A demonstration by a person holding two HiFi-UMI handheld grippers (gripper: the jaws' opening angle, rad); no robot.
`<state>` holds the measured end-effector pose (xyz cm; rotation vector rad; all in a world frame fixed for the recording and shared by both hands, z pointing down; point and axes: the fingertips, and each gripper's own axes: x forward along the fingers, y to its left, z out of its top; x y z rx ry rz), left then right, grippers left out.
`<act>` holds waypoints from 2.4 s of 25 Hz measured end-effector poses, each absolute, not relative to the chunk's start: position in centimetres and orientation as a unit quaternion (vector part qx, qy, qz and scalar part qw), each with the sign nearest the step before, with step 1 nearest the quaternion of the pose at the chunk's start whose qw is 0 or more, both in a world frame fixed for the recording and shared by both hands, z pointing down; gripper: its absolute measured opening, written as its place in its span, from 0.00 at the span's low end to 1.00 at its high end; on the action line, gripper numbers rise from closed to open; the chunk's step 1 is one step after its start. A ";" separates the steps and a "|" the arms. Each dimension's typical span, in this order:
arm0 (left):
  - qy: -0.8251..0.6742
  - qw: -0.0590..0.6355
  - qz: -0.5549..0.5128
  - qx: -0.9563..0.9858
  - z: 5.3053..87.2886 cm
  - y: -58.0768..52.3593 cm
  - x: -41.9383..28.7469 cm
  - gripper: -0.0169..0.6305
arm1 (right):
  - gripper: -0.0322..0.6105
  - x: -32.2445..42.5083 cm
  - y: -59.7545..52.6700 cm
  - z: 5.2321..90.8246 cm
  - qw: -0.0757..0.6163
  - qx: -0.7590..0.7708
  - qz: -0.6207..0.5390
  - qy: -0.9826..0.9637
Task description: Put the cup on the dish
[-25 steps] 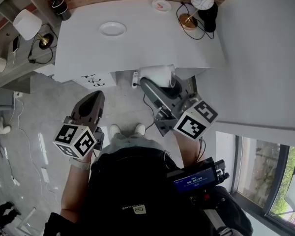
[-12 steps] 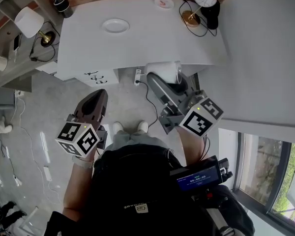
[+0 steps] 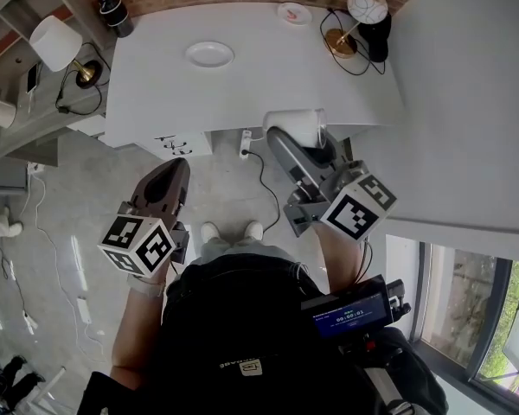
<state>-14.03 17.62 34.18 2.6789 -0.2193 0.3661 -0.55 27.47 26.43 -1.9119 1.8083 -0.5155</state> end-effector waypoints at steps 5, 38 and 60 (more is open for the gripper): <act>-0.081 0.211 0.133 0.965 34.1 16.3 -14.9 0.03 | 0.46 -0.8 26.5 26.0 0.226 -0.697 -0.183 0.656; -0.078 0.220 0.145 0.962 36.6 7.2 -20.3 0.03 | 0.46 -4.1 19.0 27.0 0.153 -0.742 -0.173 0.630; -0.129 0.231 0.155 0.952 37.5 1.4 -9.2 0.03 | 0.46 8.7 10.4 29.8 0.089 -0.715 -0.210 0.661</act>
